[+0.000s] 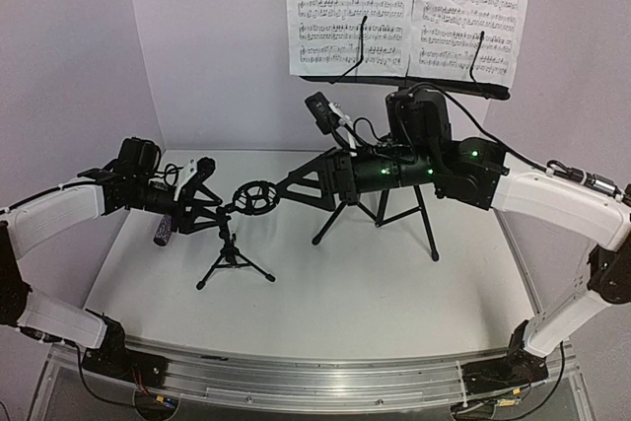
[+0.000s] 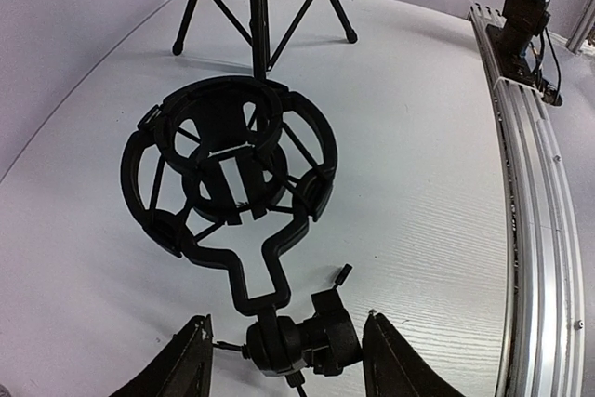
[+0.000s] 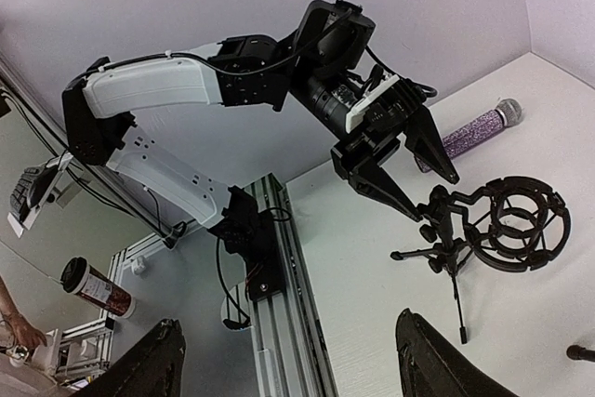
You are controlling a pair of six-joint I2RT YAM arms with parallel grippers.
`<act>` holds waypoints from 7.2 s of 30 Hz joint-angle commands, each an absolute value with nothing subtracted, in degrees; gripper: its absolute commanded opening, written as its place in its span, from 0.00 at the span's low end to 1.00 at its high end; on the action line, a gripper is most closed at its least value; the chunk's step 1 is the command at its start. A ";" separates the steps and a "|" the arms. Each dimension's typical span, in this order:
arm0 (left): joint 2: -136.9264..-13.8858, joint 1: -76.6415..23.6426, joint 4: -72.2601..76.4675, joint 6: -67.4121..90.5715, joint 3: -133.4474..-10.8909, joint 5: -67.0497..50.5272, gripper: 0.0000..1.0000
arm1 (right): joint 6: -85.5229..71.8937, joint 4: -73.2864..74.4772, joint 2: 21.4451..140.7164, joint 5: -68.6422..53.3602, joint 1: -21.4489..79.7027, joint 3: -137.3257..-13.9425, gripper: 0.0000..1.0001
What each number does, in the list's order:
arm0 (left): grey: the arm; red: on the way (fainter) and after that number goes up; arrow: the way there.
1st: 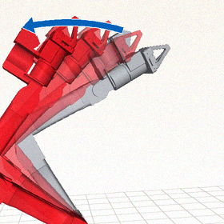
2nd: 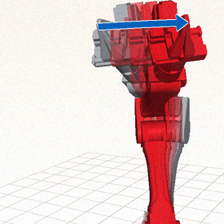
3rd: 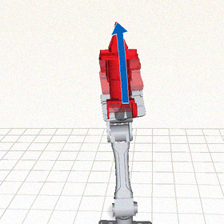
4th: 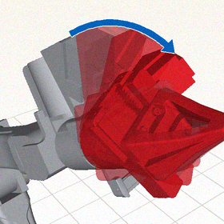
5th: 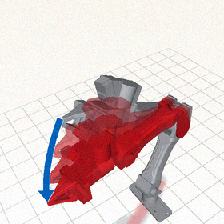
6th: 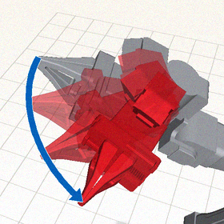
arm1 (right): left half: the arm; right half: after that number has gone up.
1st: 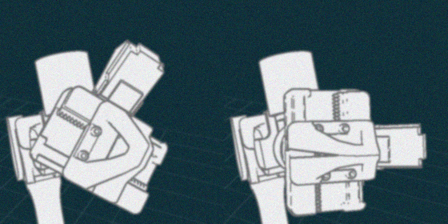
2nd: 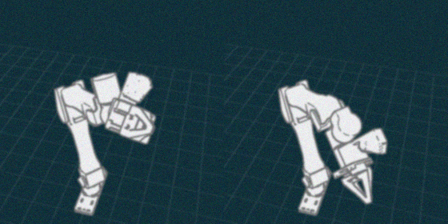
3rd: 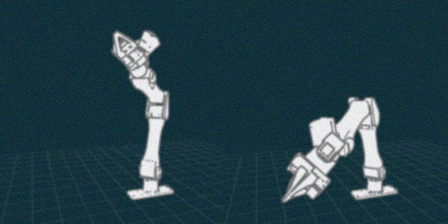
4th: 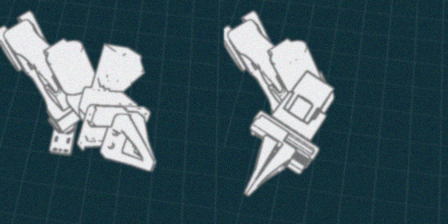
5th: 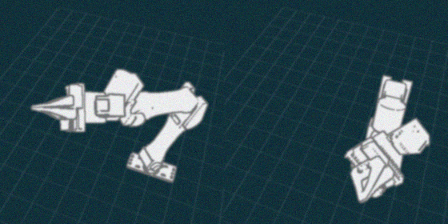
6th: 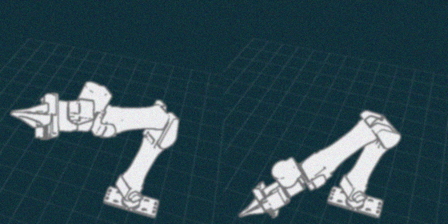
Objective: Set up the instrument practice props
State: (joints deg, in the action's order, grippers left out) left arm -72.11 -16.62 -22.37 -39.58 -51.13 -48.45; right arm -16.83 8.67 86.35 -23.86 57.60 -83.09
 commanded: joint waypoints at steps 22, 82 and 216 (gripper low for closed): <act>-73.15 -17.15 -19.96 -31.92 -53.45 -51.37 0.00 | -15.94 7.38 91.63 -22.12 57.99 -81.01 0.75; -62.82 -17.17 -12.53 -26.08 -53.74 -59.68 0.00 | 19.39 -12.33 133.58 -2.14 60.12 -86.22 0.00; -53.81 -35.67 11.92 0.33 -34.95 -12.17 0.00 | -38.60 -17.33 120.45 17.69 69.13 -87.37 0.00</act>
